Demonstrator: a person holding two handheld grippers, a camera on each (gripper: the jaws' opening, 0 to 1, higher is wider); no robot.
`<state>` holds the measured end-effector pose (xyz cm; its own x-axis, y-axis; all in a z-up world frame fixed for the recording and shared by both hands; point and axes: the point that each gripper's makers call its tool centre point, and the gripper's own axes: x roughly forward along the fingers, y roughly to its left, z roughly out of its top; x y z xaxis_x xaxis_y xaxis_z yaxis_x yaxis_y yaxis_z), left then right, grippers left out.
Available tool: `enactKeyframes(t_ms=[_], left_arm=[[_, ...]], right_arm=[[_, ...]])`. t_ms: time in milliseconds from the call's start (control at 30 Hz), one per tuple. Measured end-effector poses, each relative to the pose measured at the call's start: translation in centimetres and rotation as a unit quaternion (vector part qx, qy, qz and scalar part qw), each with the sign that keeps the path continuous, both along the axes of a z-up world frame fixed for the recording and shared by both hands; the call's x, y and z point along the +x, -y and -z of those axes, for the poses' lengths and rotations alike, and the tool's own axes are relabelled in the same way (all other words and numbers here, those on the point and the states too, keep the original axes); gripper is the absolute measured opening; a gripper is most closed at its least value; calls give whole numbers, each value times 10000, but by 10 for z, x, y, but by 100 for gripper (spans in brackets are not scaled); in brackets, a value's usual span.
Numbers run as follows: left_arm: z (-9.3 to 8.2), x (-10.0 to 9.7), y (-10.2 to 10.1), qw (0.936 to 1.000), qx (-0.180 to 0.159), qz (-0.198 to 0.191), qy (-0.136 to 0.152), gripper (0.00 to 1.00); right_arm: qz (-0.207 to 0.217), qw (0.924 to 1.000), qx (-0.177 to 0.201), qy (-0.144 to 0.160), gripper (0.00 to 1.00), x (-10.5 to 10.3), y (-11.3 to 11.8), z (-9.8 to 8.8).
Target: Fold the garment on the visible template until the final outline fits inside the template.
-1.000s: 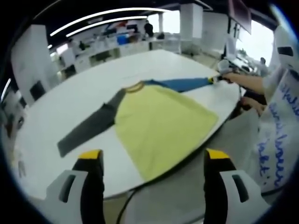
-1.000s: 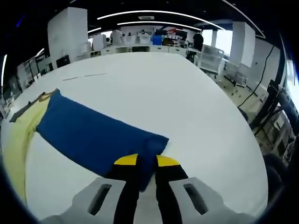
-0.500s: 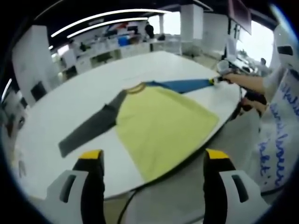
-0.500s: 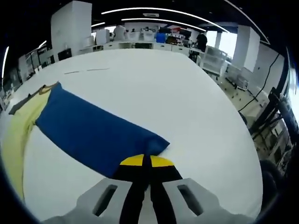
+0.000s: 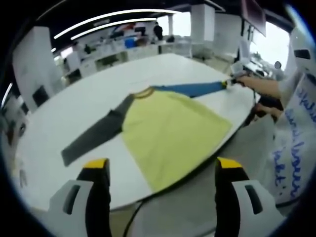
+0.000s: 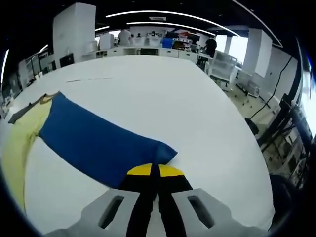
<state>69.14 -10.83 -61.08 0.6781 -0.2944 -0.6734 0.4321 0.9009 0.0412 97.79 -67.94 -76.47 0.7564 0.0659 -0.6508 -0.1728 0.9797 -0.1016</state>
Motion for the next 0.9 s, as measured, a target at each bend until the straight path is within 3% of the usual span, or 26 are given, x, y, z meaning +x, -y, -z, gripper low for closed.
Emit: enactKeyframes(t_ms=[433, 633, 900], left_arm=[[0, -1, -1, 10000, -13, -8, 13, 83], [2, -2, -1, 10000, -19, -3, 6, 84], [0, -1, 0, 10000, -35, 30, 59, 84]], right_arm=[[-169, 9992, -188, 310, 2, 15, -4, -32], [-475, 9966, -557, 374, 2, 15, -13, -42], [-556, 9950, -668, 503, 2, 21, -14, -61]])
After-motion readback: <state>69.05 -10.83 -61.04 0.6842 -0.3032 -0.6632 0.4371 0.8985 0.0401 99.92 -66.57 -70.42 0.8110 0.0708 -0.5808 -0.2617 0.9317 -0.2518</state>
